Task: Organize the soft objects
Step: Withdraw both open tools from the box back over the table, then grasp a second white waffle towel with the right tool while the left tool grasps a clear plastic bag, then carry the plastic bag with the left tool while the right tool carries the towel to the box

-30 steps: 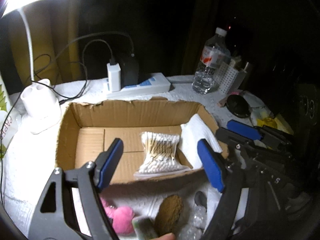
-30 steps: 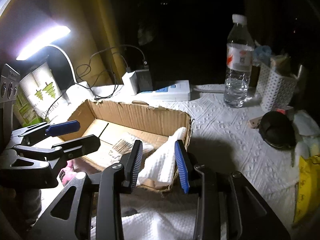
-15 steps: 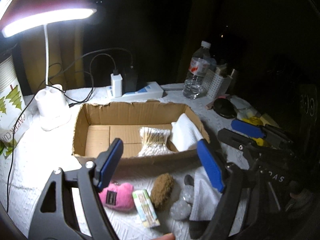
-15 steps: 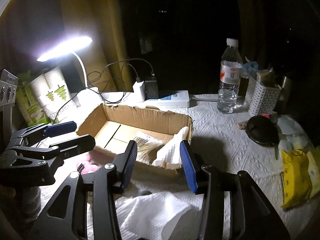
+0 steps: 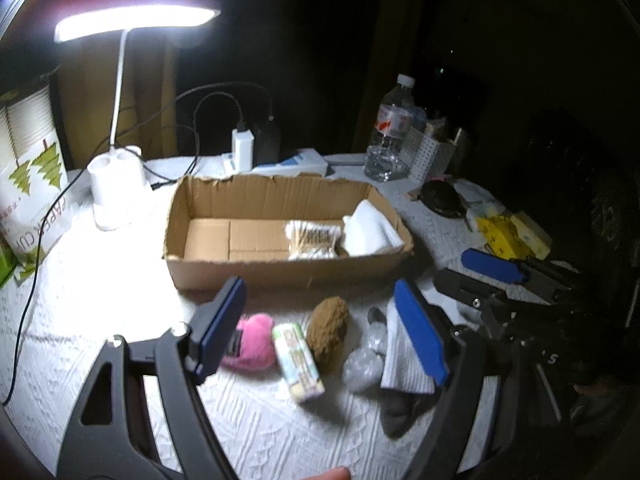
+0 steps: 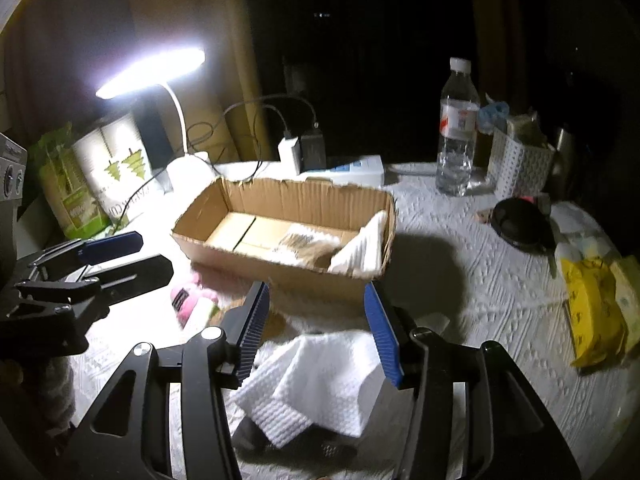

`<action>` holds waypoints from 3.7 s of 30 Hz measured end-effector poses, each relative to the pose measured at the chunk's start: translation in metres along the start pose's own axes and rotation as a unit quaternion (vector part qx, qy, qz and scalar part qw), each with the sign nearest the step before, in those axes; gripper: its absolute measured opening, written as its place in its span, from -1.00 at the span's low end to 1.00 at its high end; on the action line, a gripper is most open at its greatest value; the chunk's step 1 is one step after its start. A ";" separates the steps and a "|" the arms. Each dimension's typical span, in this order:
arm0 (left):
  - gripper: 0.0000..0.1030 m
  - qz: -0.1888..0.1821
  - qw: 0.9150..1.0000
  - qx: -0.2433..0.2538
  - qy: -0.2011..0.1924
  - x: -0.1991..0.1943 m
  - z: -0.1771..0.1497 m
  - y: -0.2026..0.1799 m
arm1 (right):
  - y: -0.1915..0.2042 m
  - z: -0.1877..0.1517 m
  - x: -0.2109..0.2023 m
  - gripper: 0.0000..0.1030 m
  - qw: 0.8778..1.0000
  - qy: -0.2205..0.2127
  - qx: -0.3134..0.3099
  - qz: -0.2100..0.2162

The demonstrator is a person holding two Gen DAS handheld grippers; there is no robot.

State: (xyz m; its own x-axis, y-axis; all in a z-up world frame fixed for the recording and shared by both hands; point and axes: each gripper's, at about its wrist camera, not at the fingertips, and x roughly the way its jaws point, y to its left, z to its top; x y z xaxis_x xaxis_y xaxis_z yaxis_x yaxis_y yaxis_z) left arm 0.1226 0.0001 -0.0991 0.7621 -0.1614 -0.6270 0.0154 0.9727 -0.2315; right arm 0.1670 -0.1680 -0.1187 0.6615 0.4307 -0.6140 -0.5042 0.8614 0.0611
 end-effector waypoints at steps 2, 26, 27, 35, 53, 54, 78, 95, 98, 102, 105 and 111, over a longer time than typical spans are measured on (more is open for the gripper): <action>0.51 0.000 1.000 -0.002 0.003 -0.001 -0.006 0.002 | 0.003 -0.007 0.003 0.02 1.000 0.008 0.001 -0.001; 0.52 0.011 0.999 -0.013 0.031 -0.001 -0.045 0.006 | 0.012 -0.046 0.022 -0.90 0.999 0.035 -0.004 0.003; 0.52 0.010 0.999 -0.011 0.032 0.000 -0.044 0.004 | 0.008 -0.046 0.018 -0.91 1.000 0.029 0.000 0.005; 0.52 0.002 0.999 0.011 0.039 0.010 -0.043 -0.023 | -0.042 -0.051 -0.012 -0.91 0.999 0.003 0.048 -0.014; 0.52 0.010 0.995 0.045 0.083 0.054 -0.046 -0.064 | -0.127 -0.068 0.002 -0.91 0.990 0.004 0.098 -0.097; 0.52 0.011 0.995 0.046 0.084 0.056 -0.046 -0.064 | -0.127 -0.066 0.005 -0.90 0.990 0.004 0.099 -0.096; -0.18 0.012 0.990 0.060 0.125 0.095 -0.054 -0.065 | -0.081 -0.065 0.055 0.12 0.992 0.060 0.097 0.049; -0.21 -0.004 0.994 0.049 0.095 0.065 -0.052 -0.049 | -0.044 -0.060 0.072 -0.82 0.994 0.080 0.041 0.056; -0.21 -0.006 0.995 0.048 0.088 0.058 -0.051 -0.046 | -0.043 -0.056 0.063 -0.84 0.995 0.069 0.044 0.052; -0.21 -0.009 0.996 0.045 0.076 0.048 -0.047 -0.041 | -0.043 -0.048 0.046 -0.84 0.997 0.052 0.045 0.042; -0.21 -0.010 0.997 0.044 0.065 0.040 -0.042 -0.037 | -0.043 -0.042 0.033 -0.84 0.998 0.039 0.043 0.034; -0.21 -0.011 0.998 0.044 0.043 0.023 -0.031 -0.030 | -0.038 -0.031 0.011 -0.84 0.999 0.017 0.037 0.025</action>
State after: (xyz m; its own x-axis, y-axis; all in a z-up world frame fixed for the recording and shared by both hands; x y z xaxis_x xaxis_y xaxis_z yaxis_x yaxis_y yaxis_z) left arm 0.1195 -0.0380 -0.1296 0.7033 -0.1921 -0.6845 0.0910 0.9792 -0.1813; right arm 0.1765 -0.2040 -0.1524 0.6164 0.4644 -0.6358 -0.4918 0.8577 0.1497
